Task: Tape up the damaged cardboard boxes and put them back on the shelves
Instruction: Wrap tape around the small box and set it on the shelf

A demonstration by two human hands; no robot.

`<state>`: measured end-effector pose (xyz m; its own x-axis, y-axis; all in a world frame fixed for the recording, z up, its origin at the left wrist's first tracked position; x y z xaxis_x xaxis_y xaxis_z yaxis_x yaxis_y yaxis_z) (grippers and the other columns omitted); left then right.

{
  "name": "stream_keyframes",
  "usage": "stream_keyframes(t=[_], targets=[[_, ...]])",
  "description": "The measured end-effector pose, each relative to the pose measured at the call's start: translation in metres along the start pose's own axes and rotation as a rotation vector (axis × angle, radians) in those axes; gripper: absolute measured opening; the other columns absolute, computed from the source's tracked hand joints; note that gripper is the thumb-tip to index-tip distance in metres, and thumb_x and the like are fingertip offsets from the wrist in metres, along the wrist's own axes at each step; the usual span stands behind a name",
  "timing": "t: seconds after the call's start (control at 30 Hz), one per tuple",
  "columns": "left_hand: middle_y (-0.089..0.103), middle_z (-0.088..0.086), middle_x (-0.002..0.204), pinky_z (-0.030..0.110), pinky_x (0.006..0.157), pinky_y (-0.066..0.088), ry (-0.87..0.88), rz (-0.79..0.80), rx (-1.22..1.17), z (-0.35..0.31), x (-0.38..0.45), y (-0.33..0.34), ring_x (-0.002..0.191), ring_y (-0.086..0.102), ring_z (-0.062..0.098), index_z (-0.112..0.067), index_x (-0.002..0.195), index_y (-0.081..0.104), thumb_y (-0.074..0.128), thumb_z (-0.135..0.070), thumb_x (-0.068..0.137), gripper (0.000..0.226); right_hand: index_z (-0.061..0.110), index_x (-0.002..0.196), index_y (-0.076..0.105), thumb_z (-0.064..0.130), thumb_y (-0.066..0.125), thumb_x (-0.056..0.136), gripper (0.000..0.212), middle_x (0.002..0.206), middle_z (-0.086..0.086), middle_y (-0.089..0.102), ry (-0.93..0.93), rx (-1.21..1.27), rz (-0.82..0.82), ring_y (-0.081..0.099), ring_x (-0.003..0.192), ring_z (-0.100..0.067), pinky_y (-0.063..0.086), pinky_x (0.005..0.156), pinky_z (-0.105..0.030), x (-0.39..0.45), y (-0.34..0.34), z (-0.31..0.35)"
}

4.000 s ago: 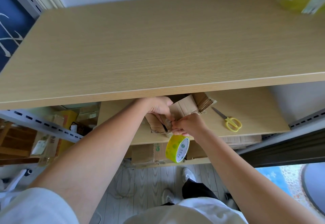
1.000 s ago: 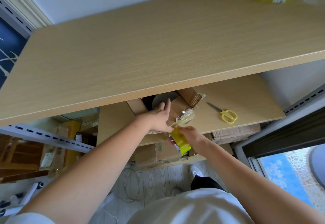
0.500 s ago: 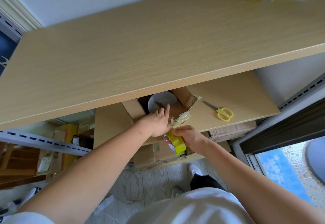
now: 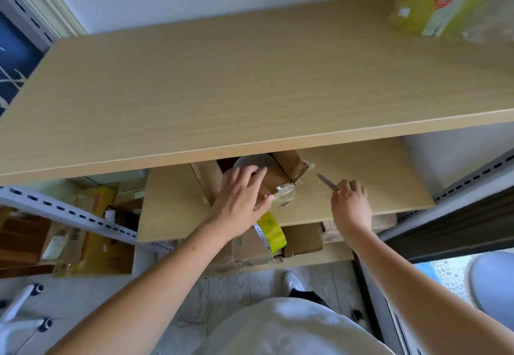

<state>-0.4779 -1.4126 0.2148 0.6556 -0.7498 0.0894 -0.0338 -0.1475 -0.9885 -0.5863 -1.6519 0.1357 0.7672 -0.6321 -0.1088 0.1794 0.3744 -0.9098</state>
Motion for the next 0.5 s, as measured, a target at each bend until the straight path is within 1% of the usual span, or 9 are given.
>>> stream_keyframes(t=[0.03,0.07,0.1,0.17,0.23,0.27,0.37,0.43,0.5], targets=[[0.057,0.006,0.119,0.043,0.097,0.043,0.041,-0.176,-0.099,-0.007,-0.012,-0.001,0.11,0.054,0.025,-0.011,0.126,0.06,0.046,-0.041,0.096,0.044,0.006,0.123,0.052,0.022,0.047,0.101,0.028,0.123,-0.014,0.052,0.037,-0.04,0.044,0.049,0.113,-0.029,0.054,0.084,-0.042,0.007,-0.002,-0.008],[0.059,0.002,0.103,0.039,0.084,0.046,0.065,-0.283,-0.181,-0.015,-0.025,0.0,0.094,0.056,0.021,-0.013,0.107,0.065,0.051,-0.028,0.094,0.024,0.005,0.124,0.051,0.021,0.048,0.101,0.028,0.123,-0.015,0.051,0.073,-0.061,0.083,0.048,0.112,-0.029,0.052,0.085,-0.041,0.013,-0.002,-0.015],[0.058,-0.002,0.091,0.036,0.076,0.046,0.059,-0.316,-0.243,-0.022,-0.039,0.003,0.083,0.056,0.018,-0.015,0.093,0.064,0.053,-0.02,0.091,0.012,0.003,0.122,0.051,0.019,0.049,0.1,0.027,0.121,-0.016,0.053,0.1,-0.074,0.116,0.049,0.109,-0.029,0.05,0.083,-0.04,0.018,-0.001,-0.021],[0.056,-0.008,0.073,0.032,0.063,0.044,-0.094,-0.236,-0.359,-0.035,-0.065,0.014,0.067,0.052,0.013,-0.019,0.079,0.058,0.057,-0.017,0.087,0.009,0.001,0.116,0.053,0.018,0.054,0.098,0.024,0.114,-0.018,0.056,0.114,-0.091,0.161,0.052,0.094,-0.028,0.047,0.075,-0.036,0.026,0.003,-0.029],[0.058,-0.008,0.065,0.027,0.054,0.042,-0.415,-0.106,-0.503,-0.042,-0.082,0.029,0.06,0.054,0.009,-0.023,0.079,0.056,0.06,-0.028,0.09,0.012,0.001,0.108,0.055,0.021,0.058,0.096,0.023,0.104,-0.017,0.059,0.119,-0.093,0.192,0.054,0.084,-0.027,0.047,0.067,-0.034,0.031,0.004,-0.031],[0.061,-0.007,0.069,0.028,0.057,0.045,-0.59,-0.048,-0.594,-0.044,-0.085,0.037,0.064,0.058,0.007,-0.024,0.085,0.056,0.061,-0.036,0.092,0.014,0.002,0.103,0.056,0.023,0.059,0.095,0.023,0.097,-0.015,0.06,0.133,-0.106,0.204,0.055,0.079,-0.026,0.046,0.063,-0.033,0.032,0.004,-0.03],[0.069,0.002,0.089,0.038,0.083,0.054,-1.022,0.035,-1.039,-0.041,-0.073,0.053,0.09,0.069,0.021,-0.013,0.109,0.053,0.065,-0.043,0.092,0.037,0.01,0.088,0.057,0.033,0.061,0.094,0.024,0.077,-0.005,0.058,0.159,-0.227,0.23,0.057,0.066,-0.021,0.044,0.051,-0.028,0.031,0.001,-0.027],[0.07,0.003,0.094,0.04,0.089,0.056,-1.183,0.042,-1.263,-0.04,-0.06,0.058,0.089,0.071,0.018,-0.018,0.107,0.05,0.07,-0.042,0.089,0.037,0.012,0.086,0.058,0.037,0.059,0.095,0.027,0.075,-0.004,0.059,0.122,-0.208,0.234,0.059,0.064,-0.02,0.05,0.052,-0.029,0.024,-0.003,-0.026],[0.069,0.008,0.106,0.043,0.093,0.055,-1.251,0.047,-1.383,-0.042,-0.05,0.064,0.096,0.07,0.021,-0.021,0.102,0.05,0.074,-0.043,0.086,0.036,0.01,0.094,0.058,0.039,0.054,0.098,0.029,0.076,-0.003,0.062,0.079,-0.056,0.195,0.061,0.062,-0.021,0.052,0.052,-0.03,0.007,-0.007,-0.028]])
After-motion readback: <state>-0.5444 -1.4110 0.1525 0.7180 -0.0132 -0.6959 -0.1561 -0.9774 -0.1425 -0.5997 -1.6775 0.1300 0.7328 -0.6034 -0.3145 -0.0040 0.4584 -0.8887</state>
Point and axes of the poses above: each hand's wrist, its own x-axis towards the middle knuckle, its own y-axis out of the palm, z = x × y, the point moved 1 cm from there along x, towards the middle knuckle
